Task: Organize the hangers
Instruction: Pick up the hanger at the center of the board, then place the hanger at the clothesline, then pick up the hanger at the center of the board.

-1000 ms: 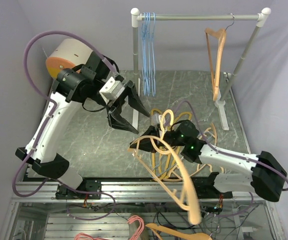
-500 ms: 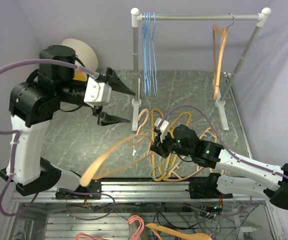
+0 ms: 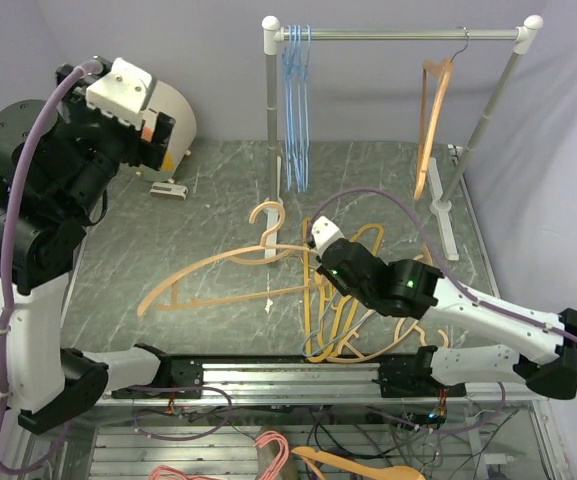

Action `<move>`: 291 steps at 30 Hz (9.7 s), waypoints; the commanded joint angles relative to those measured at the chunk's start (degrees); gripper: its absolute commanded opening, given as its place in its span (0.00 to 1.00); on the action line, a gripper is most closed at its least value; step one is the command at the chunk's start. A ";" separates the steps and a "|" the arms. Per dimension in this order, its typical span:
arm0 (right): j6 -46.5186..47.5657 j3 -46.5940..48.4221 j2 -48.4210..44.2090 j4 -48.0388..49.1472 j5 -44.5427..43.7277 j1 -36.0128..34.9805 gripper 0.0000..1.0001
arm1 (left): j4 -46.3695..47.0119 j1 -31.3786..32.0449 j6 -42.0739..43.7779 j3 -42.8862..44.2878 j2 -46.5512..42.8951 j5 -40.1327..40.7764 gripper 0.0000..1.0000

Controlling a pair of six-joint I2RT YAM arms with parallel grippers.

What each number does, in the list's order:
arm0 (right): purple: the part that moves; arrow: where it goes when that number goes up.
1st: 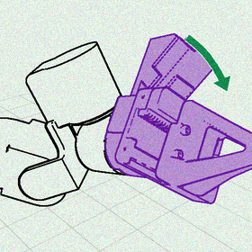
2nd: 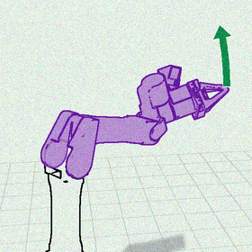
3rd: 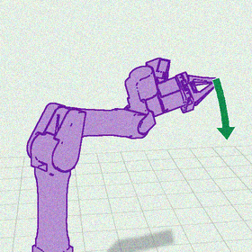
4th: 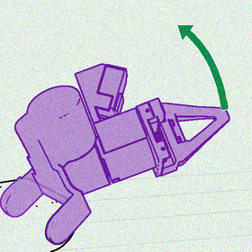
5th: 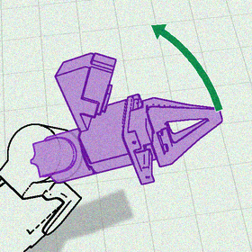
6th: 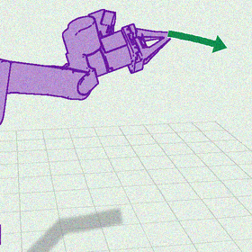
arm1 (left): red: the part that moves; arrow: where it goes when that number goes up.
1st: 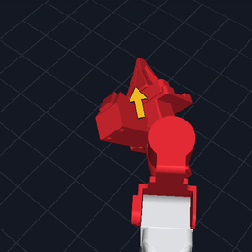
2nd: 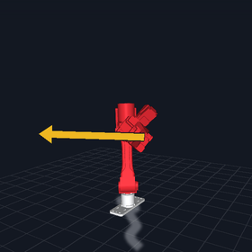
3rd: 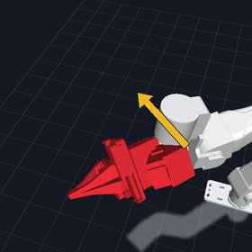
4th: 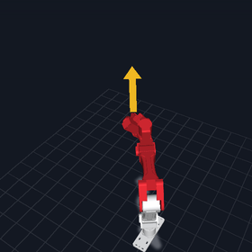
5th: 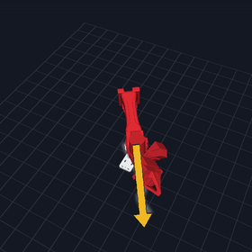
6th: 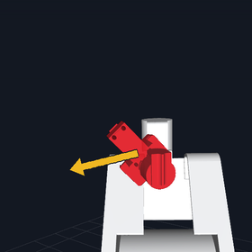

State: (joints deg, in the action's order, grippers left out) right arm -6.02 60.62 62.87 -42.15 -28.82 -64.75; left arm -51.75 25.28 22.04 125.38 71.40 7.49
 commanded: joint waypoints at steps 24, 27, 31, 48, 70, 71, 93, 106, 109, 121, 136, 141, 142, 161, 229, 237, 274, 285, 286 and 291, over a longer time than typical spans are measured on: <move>17.59 -14.67 -0.58 -12.11 -31.80 14.67 0.00 | 0.68 -9.25 5.98 -21.71 -11.76 19.69 0.93; 21.96 -14.11 -2.62 -6.65 -33.49 19.75 0.00 | 0.12 -9.50 5.65 -21.63 -11.60 18.25 0.93; 22.76 -10.86 -3.80 -4.95 -35.85 23.11 0.00 | 0.07 -9.55 5.49 -21.97 -11.37 17.65 0.94; 10.09 9.64 -4.89 -33.11 -50.80 22.21 0.00 | -1.69 -9.65 2.80 -24.06 -10.94 10.45 0.97; 46.04 34.72 0.03 8.94 -63.24 22.55 0.00 | -2.86 -13.84 -0.15 -21.70 -8.27 7.07 0.95; 47.95 35.43 0.63 11.30 -62.93 22.56 0.00 | -2.88 -13.92 -0.23 -21.67 -8.29 6.86 0.95; 58.08 31.20 2.95 26.73 -58.57 30.73 0.00 | -4.09 -14.03 -0.41 -22.22 -8.68 3.64 0.94; 57.92 26.19 -7.17 24.49 -57.01 30.61 0.00 | -3.92 -14.62 -0.27 -24.60 -10.17 4.16 0.93; 62.47 23.59 -6.39 31.63 -56.96 30.78 0.00 | -3.90 -14.64 -0.32 -25.56 -11.01 3.74 0.93; 68.07 16.74 -2.49 42.71 -55.90 40.90 0.00 | -5.14 -14.64 -0.80 -27.47 -11.77 -1.04 0.93; 48.13 15.56 -12.06 17.15 -56.77 45.22 0.00 | -5.00 -14.45 -0.74 -31.19 -12.51 -5.33 0.92; 45.26 17.02 -13.75 13.56 -56.99 46.31 0.00 | -5.61 -14.38 -0.78 -30.24 -12.16 -5.81 0.92; 44.59 17.33 -14.20 12.68 -56.97 46.58 0.00 | -5.72 -14.38 -0.75 -30.16 -12.11 -5.89 0.92; 60.22 17.16 -6.82 37.75 -65.64 42.09 0.00 | -4.51 -14.20 -1.43 -30.87 -10.54 -6.76 0.92; 97.28 19.98 10.40 109.08 -70.85 -10.53 0.97 | -4.32 -14.82 -0.10 -42.67 -6.47 -7.08 0.92; 115.58 24.10 4.09 137.66 -70.22 -42.58 0.93 | -12.99 -14.54 9.63 -51.14 -9.37 -31.29 0.90; 107.11 -0.79 13.53 145.82 -67.47 -6.18 1.00 | 14.43 30.67 -6.48 -50.29 26.31 -36.28 0.97; 107.75 7.07 23.74 146.05 -64.82 -5.42 1.00 | 11.43 30.70 -0.45 -57.13 23.92 -34.53 0.97; 108.48 9.18 25.44 145.91 -63.83 -6.00 1.00 | 10.27 30.64 0.51 -57.22 23.06 -34.38 0.97; 105.56 27.64 39.28 129.10 -54.66 -12.62 1.00 | 1.03 30.63 8.12 -58.41 19.55 -33.26 0.96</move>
State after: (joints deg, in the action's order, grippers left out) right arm 103.66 76.71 94.59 87.20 -89.67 -72.95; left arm -41.47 55.27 21.61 68.55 93.91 -26.96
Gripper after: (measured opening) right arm 0.999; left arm 0.965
